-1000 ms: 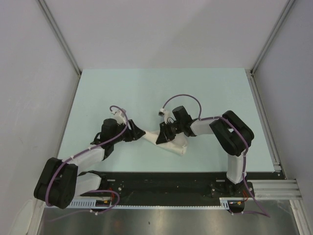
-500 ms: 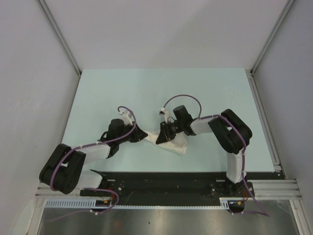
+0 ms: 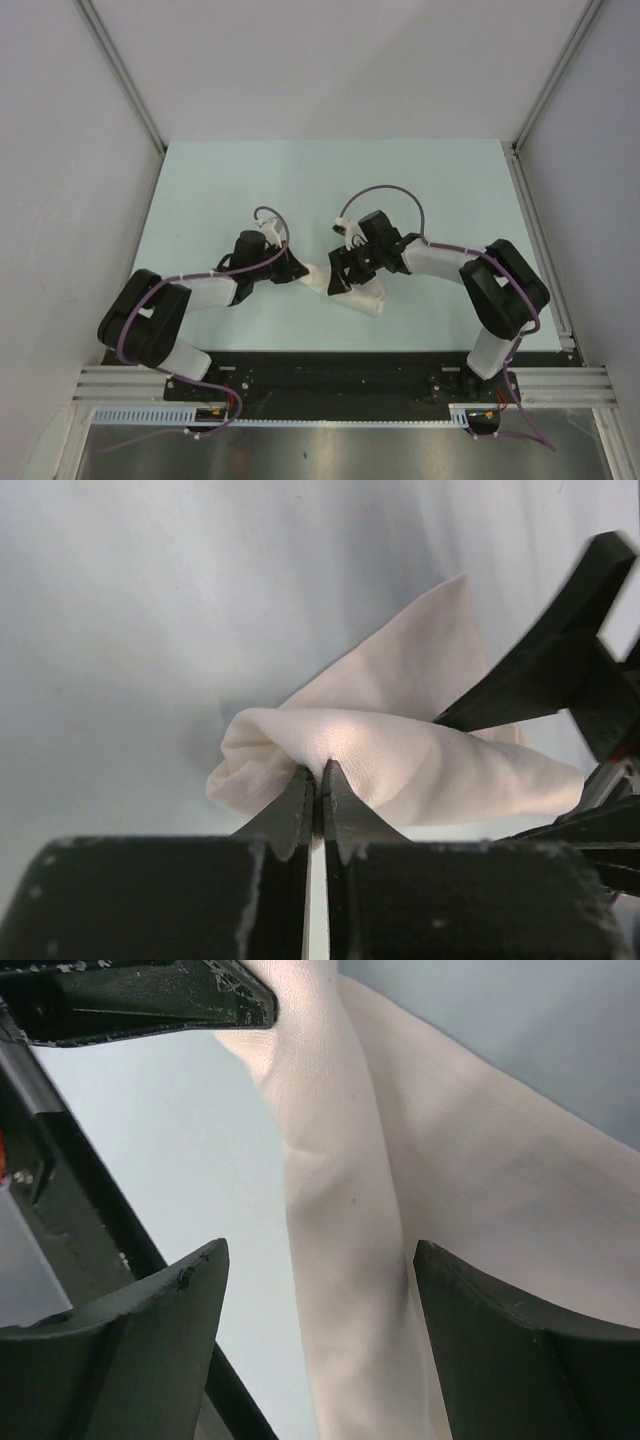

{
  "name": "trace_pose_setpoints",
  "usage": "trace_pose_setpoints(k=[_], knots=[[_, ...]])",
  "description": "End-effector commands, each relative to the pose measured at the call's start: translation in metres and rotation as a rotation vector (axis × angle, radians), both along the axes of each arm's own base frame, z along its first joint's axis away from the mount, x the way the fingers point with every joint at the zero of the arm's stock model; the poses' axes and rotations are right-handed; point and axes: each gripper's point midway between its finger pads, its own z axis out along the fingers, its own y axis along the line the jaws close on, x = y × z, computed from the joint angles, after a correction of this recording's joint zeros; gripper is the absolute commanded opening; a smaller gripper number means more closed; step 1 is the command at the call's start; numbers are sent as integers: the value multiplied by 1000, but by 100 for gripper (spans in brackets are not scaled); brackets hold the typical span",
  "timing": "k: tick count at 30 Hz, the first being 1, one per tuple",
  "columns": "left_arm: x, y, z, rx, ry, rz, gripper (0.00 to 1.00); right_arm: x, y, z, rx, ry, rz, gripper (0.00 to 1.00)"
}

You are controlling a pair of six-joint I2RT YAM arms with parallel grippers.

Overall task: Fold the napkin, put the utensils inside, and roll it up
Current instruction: Roll the napkin with the utensil

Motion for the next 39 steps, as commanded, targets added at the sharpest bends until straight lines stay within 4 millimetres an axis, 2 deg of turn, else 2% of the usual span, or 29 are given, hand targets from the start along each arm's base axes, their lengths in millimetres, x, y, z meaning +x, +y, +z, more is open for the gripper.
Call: trace_pose_setpoints(k=[1,3,5,6,7,8,10,11,15,20,23,24,26,27,28,30,31,34,35,39], knots=[[-2,-7,-10,27,51,-49,2,17,-20,22,-162,-225,-80,81],[-3,-8,-13,27,66,-58,2,24,-24,33,-211,-340,-126,81],[-2,-9,-15,32,75,-59,2,15,-15,39,-240,-441,-97,82],[-2,-8,-16,35,78,-60,2,22,-19,43,-286,-514,-128,82],[-1,-9,-15,34,75,-59,2,13,-11,44,-296,-561,-89,82],[-1,-8,-16,37,77,-56,2,17,-12,45,-323,-599,-112,82],[-1,-9,-16,38,80,-56,2,9,-7,36,-361,-636,-76,82],[0,-9,-15,37,79,-55,2,13,-9,33,-393,-672,-80,82],[4,-11,-13,37,74,-59,2,9,-6,10,-482,-727,-33,82],[5,-12,-10,36,71,-61,2,8,-5,-6,-538,-755,-7,81],[5,-11,-9,38,72,-60,3,8,-6,-16,-557,-742,2,76],[7,-12,-6,35,63,-63,5,8,-7,-19,-561,-734,1,69],[8,-13,-2,30,53,-64,20,6,-8,-26,-564,-702,8,59],[10,-14,2,27,43,-62,27,8,-11,-29,-563,-682,0,50],[12,-14,7,24,29,-60,37,7,-13,-32,-561,-654,-7,46],[17,-10,13,47,9,-37,50,5,-15,-37,-527,-592,-2,37],[20,-8,17,57,-4,-27,61,-2,-12,-40,-490,-548,12,35],[29,5,33,105,-56,26,75,-9,-12,-38,-402,-450,29,29],[31,8,42,114,-87,36,77,-13,-12,-38,-374,-414,25,27],[31,25,48,160,-117,89,80,-23,-6,-30,-241,-294,44,22]])
